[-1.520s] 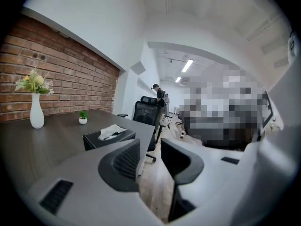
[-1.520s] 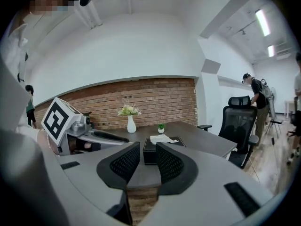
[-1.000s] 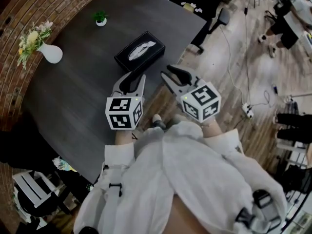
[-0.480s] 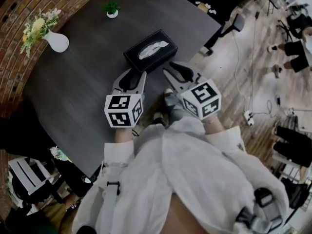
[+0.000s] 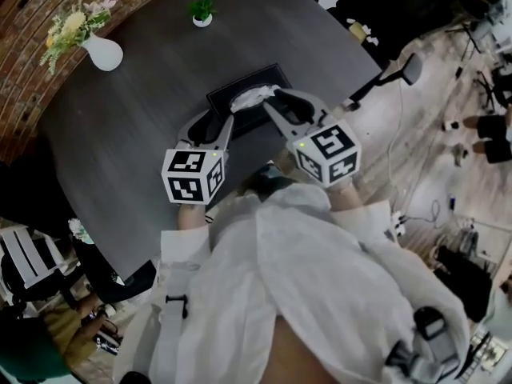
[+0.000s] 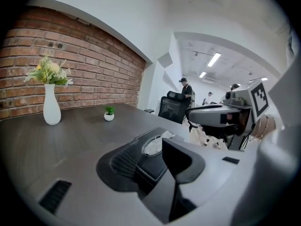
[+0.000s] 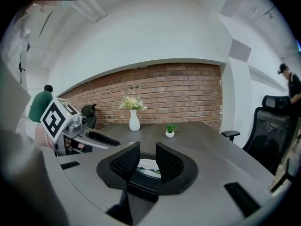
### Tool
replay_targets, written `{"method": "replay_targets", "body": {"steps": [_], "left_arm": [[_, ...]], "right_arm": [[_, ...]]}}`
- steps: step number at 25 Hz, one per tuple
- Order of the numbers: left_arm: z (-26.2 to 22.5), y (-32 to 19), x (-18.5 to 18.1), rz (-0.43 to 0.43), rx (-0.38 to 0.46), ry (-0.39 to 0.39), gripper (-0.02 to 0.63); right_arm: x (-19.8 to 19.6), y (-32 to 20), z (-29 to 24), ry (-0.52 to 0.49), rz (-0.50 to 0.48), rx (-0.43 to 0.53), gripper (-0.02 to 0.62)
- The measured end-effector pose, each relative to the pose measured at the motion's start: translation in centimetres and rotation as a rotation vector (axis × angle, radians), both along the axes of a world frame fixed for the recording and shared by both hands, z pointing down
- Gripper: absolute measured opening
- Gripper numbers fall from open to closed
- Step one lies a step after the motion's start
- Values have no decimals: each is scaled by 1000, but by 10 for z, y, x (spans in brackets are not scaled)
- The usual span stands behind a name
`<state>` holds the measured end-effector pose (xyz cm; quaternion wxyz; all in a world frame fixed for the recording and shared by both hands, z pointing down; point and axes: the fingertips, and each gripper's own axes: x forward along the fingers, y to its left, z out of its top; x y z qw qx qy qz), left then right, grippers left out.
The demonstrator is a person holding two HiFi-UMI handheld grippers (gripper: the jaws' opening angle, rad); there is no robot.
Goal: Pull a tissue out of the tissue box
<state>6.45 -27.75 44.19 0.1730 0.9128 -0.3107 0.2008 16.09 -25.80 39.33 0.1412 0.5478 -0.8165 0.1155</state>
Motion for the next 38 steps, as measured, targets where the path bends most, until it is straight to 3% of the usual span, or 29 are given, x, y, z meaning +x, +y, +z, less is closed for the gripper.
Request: {"method": "replay_targets", "body": {"steps": [9,18,30,38], "left_arm": [[12,-18,14,-77,-37,-32,175],[20,-16,7,-140,-76,26,198],[48,-8,7,-132,-134,-4,209],[54,-16,19,-94,-99,-83,222]], "right_arm": [[18,-39,5,26,-170,-28,101],[15,-55,27,19,-336,-86,101],[-2,-52,45,57,-489,-146,101],[0,-44,55,104,-563,-161,112]]}}
